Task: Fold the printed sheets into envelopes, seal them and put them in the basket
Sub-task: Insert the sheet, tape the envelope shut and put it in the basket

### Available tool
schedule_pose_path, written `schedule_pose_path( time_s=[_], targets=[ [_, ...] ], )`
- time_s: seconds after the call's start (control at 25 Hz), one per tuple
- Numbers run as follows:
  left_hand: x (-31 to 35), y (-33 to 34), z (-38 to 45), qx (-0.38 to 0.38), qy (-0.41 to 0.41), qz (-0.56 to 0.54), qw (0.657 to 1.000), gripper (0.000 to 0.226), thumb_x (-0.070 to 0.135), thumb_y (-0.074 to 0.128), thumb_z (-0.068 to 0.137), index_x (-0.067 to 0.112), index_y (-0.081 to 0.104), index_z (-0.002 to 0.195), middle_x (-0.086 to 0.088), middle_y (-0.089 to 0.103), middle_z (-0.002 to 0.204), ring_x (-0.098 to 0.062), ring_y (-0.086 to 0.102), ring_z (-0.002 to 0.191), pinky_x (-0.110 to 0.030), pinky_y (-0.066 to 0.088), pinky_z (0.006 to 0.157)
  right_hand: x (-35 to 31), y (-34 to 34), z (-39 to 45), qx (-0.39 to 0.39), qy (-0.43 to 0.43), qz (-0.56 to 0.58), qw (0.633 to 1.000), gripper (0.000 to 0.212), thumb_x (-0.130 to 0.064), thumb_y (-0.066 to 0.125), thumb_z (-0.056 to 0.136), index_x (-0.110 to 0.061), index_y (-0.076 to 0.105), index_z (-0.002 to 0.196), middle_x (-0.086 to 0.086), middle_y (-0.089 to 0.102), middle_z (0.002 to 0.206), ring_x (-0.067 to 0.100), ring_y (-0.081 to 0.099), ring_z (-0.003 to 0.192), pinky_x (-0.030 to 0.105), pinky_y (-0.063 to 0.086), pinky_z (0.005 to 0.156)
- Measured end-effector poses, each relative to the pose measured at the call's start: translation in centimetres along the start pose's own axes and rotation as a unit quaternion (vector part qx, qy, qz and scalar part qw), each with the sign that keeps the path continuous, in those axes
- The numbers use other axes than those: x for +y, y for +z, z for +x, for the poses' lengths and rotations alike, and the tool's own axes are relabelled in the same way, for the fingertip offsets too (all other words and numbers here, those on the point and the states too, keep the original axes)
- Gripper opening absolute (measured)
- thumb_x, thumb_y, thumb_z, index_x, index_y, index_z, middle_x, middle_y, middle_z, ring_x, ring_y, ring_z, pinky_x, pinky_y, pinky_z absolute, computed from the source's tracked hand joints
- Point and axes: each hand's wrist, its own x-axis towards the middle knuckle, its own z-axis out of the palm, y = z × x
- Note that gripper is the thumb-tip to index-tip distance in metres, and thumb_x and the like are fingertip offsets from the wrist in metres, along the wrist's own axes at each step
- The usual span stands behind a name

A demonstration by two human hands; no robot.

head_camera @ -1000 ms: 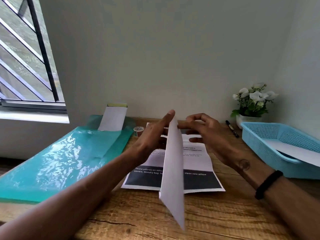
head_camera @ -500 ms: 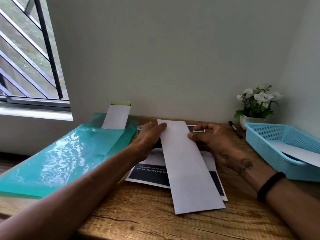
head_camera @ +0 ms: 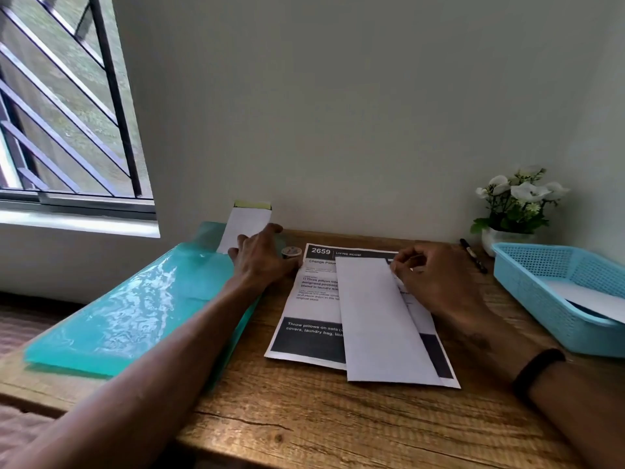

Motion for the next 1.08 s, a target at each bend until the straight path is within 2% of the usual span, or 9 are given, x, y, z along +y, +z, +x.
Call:
schedule_pose_path(
  time_s=[0.12, 0.24, 0.36, 0.52, 0.64, 0.72, 0.84, 0.92, 1.08],
  targets=[
    [-0.1, 0.4, 0.3, 0.01, 0.013, 0.033, 0.999, 0.079, 0.056, 0.082, 0.08, 0.026, 0.051, 0.146, -0.012, 0.065, 0.134, -0.036, 0.044, 0.13, -0.051, 0.039, 0.105, -0.4, 0.3, -0.1, -0.013, -0.055, 0.022, 0.998, 0.004, -0.021, 0.077, 0.088, -0.02, 0.075, 0.086, -0.005, 0.073, 0.089, 0.006, 0.067, 0.084, 0.033, 0.06, 0.072],
    [-0.1, 0.9, 0.2, -0.017, 0.002, 0.067, 0.998, 0.068, 0.058, 0.076, 0.084, 0.024, 0.059, 0.141, -0.015, 0.057, 0.137, -0.036, 0.041, 0.132, -0.051, 0.038, 0.107, -0.3, 0.4, -0.1, -0.025, -0.081, 0.021, 0.996, 0.001, -0.018, 0.075, 0.088, -0.017, 0.076, 0.089, 0.001, 0.074, 0.089, 0.014, 0.069, 0.087, 0.04, 0.061, 0.076],
    [0.1, 0.7, 0.0, -0.003, 0.013, 0.034, 0.999, 0.058, 0.051, 0.079, 0.085, 0.021, 0.065, 0.132, -0.013, 0.06, 0.13, -0.034, 0.047, 0.127, -0.046, 0.041, 0.101, -0.4, 0.3, -0.3, -0.013, -0.087, 0.032, 0.996, 0.003, -0.017, 0.076, 0.088, -0.017, 0.076, 0.091, -0.001, 0.074, 0.09, 0.012, 0.07, 0.086, 0.033, 0.061, 0.075],
    [3.5, -0.7, -1.2, 0.041, 0.148, -0.16, 0.975, 0.045, 0.037, 0.082, 0.086, 0.02, 0.07, 0.126, 0.001, 0.075, 0.114, -0.009, 0.066, 0.1, -0.016, 0.051, 0.083, -1.3, -0.1, 0.0, 0.032, -0.055, 0.107, 0.992, 0.01, -0.033, 0.078, 0.089, -0.027, 0.075, 0.097, -0.017, 0.074, 0.089, 0.0, 0.071, 0.084, 0.013, 0.057, 0.068],
    [6.5, -0.6, -3.1, 0.049, 0.302, -0.122, 0.944, 0.048, 0.036, 0.077, 0.082, 0.026, 0.07, 0.128, 0.008, 0.069, 0.106, -0.006, 0.062, 0.095, -0.021, 0.049, 0.087, -2.5, -0.2, 0.3, -0.032, 0.032, 0.283, 0.958, 0.041, -0.053, 0.083, 0.076, -0.027, 0.074, 0.106, -0.004, 0.079, 0.097, 0.012, 0.078, 0.085, 0.028, 0.064, 0.069],
    [7.2, 0.0, -4.1, 0.022, 0.356, -0.101, 0.929, 0.053, 0.034, 0.076, 0.082, 0.026, 0.067, 0.133, 0.007, 0.064, 0.105, -0.01, 0.06, 0.098, -0.025, 0.05, 0.088, -2.7, 0.0, 0.5, -0.089, 0.075, 0.36, 0.925, 0.053, -0.053, 0.087, 0.067, -0.024, 0.075, 0.11, 0.005, 0.081, 0.101, 0.022, 0.08, 0.087, 0.037, 0.066, 0.071],
    [7.3, 0.1, -4.5, 0.012, 0.368, -0.1, 0.924, 0.065, 0.036, 0.075, 0.084, 0.033, 0.053, 0.146, 0.01, 0.065, 0.107, -0.011, 0.059, 0.101, -0.033, 0.052, 0.089, -1.9, -0.4, 0.6, -0.147, 0.071, 0.381, 0.91, 0.047, -0.047, 0.09, 0.071, -0.024, 0.078, 0.11, 0.002, 0.081, 0.105, 0.024, 0.079, 0.095, 0.035, 0.065, 0.077],
    [7.3, -0.1, -4.4, 0.026, 0.371, -0.106, 0.922, 0.07, 0.039, 0.075, 0.086, 0.039, 0.046, 0.149, 0.016, 0.066, 0.11, -0.009, 0.058, 0.102, -0.031, 0.051, 0.088, -1.3, -0.7, 0.5, -0.176, 0.072, 0.388, 0.902, 0.042, -0.046, 0.09, 0.071, -0.027, 0.08, 0.107, 0.003, 0.081, 0.106, 0.024, 0.079, 0.097, 0.032, 0.064, 0.078],
    [7.4, 0.0, -4.3, 0.035, 0.37, -0.103, 0.923, 0.071, 0.048, 0.075, 0.088, 0.043, 0.041, 0.151, 0.022, 0.068, 0.115, -0.004, 0.056, 0.108, -0.029, 0.052, 0.088, -1.3, -0.7, 0.5, -0.167, 0.052, 0.361, 0.916, 0.046, -0.036, 0.095, 0.066, -0.034, 0.078, 0.109, -0.007, 0.081, 0.106, 0.014, 0.078, 0.097, 0.028, 0.064, 0.073]
  ],
)
